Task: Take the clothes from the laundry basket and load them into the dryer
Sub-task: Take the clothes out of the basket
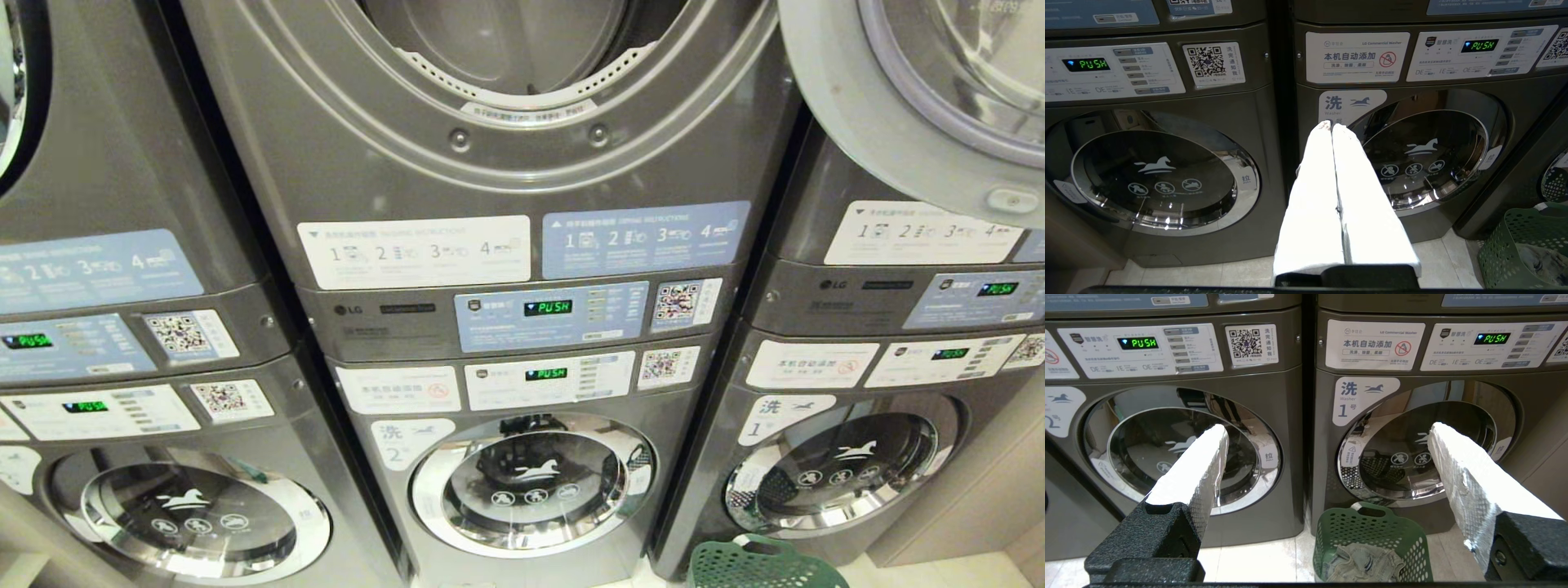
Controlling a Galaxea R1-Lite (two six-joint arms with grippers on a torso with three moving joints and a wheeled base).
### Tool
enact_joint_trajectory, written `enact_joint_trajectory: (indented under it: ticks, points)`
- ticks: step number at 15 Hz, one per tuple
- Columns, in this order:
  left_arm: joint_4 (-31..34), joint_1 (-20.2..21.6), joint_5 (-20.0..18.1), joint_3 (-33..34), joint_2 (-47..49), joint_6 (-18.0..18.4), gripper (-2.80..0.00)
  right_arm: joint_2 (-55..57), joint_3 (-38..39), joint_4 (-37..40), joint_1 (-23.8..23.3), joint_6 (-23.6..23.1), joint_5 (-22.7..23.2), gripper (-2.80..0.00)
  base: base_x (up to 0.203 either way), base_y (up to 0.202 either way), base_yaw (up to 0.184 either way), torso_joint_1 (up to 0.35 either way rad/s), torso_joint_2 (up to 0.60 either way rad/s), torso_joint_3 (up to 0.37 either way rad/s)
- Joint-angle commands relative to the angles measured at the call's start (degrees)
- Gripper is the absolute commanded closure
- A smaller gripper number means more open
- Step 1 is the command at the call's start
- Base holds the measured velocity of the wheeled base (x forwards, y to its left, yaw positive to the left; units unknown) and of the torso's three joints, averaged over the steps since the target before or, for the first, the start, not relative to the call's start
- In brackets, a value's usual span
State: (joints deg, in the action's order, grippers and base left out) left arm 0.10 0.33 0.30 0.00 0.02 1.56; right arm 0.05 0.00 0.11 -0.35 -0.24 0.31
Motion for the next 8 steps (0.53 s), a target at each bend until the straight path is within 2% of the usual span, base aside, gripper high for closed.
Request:
enact_joint_trajectory:
  ticks: [1,8]
  points:
    - [-0.01,0.02,0.05,0.05,-0.02,-0.01,0.0,0.04,0.0,-0.02,0.0,-0.02,0.04,-2.8,0.0,0.0,0.0,-0.075,0.14,0.08]
    - [-0.01,0.02,0.03,0.02,0.04,-0.05,0.0,0.06,0.0,-0.02,0.0,0.04,0.04,-2.8,0.0,0.0,0.0,-0.09,0.19,0.1]
